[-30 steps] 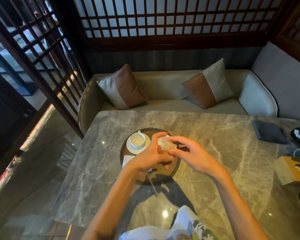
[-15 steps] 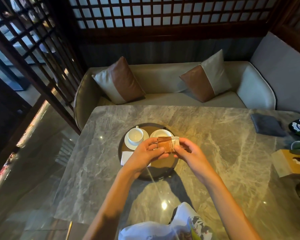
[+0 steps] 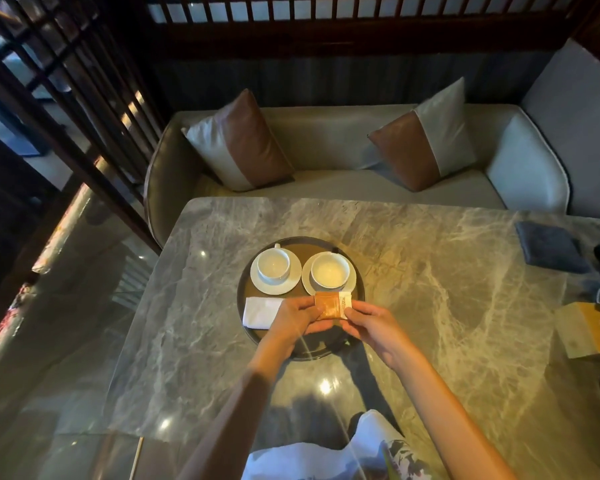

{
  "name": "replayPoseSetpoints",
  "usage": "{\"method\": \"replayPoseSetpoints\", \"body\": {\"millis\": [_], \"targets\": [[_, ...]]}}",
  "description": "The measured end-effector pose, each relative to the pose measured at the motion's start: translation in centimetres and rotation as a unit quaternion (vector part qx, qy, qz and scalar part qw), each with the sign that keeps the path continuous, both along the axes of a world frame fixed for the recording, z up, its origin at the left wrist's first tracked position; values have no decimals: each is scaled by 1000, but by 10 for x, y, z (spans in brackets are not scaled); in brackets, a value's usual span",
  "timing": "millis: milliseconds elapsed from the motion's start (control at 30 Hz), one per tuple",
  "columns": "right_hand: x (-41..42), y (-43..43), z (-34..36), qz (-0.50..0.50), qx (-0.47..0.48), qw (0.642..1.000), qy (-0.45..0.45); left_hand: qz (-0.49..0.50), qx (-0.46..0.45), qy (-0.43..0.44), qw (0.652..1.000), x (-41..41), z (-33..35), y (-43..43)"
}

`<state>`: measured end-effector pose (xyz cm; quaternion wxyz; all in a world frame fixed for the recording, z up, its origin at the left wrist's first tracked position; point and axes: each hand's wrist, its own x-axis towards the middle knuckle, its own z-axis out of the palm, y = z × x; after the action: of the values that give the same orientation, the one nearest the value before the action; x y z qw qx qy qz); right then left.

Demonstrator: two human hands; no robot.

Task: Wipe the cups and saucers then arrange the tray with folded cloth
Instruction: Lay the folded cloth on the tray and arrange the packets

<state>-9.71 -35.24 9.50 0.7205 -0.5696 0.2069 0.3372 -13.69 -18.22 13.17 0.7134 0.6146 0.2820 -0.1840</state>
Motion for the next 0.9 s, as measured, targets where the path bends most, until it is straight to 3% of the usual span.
{"method": "replayPoseSetpoints", "body": {"millis": [133, 333, 600, 900], "targets": [[15, 4, -29, 18, -114, 993, 22, 22, 64, 56, 996, 17, -34, -1], [30, 12, -83, 45, -222, 973, 36, -31, 198, 86, 976, 35, -97, -11], [47, 23, -117, 77, -273, 958, 29, -46, 199, 107, 973, 55, -137, -18], [45, 24, -144, 133, -339, 931, -12, -73, 287, 151, 943, 57, -157, -28]]}}
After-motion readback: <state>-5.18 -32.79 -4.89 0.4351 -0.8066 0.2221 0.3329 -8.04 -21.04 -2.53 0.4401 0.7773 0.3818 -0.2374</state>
